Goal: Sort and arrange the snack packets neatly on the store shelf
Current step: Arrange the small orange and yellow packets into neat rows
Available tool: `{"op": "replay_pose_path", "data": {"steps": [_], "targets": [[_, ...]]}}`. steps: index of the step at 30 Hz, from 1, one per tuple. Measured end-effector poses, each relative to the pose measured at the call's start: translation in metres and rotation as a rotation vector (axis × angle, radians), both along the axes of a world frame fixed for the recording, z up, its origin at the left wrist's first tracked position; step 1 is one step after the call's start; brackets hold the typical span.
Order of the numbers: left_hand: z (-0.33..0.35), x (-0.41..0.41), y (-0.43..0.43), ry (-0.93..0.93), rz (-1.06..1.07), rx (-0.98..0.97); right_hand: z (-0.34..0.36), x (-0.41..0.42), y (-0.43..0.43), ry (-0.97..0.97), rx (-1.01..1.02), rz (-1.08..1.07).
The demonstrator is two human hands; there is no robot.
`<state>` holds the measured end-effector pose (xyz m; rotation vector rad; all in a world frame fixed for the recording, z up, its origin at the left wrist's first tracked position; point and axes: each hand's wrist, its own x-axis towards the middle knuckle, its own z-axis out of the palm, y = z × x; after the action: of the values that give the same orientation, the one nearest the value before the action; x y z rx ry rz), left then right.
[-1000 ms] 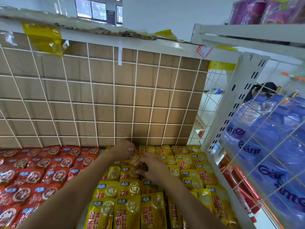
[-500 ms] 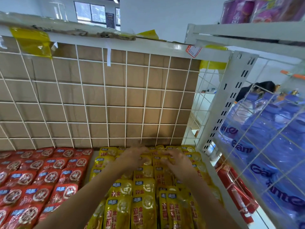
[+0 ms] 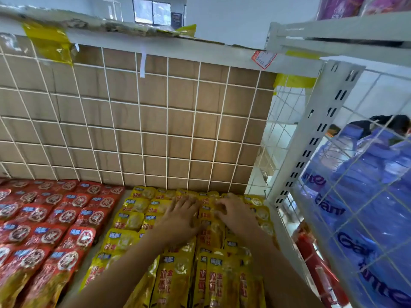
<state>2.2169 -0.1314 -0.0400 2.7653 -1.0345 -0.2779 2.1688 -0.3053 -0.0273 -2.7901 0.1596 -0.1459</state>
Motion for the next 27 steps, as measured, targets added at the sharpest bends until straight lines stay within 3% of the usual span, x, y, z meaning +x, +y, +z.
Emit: {"op": "replay_pose_path", "data": {"steps": [8,14,27], "targets": [[0.001,0.002,-0.002,-0.036,-0.003,-0.001,-0.001,0.009,-0.005,-0.043,-0.048,-0.004],[-0.002,0.015,-0.005,-0.034,0.051,-0.036,0.0,0.017,-0.003,0.011,-0.079,0.193],[0.004,0.026,-0.006,-0.034,0.103,0.021,-0.012,0.021,-0.006,0.044,-0.089,0.121]]}}
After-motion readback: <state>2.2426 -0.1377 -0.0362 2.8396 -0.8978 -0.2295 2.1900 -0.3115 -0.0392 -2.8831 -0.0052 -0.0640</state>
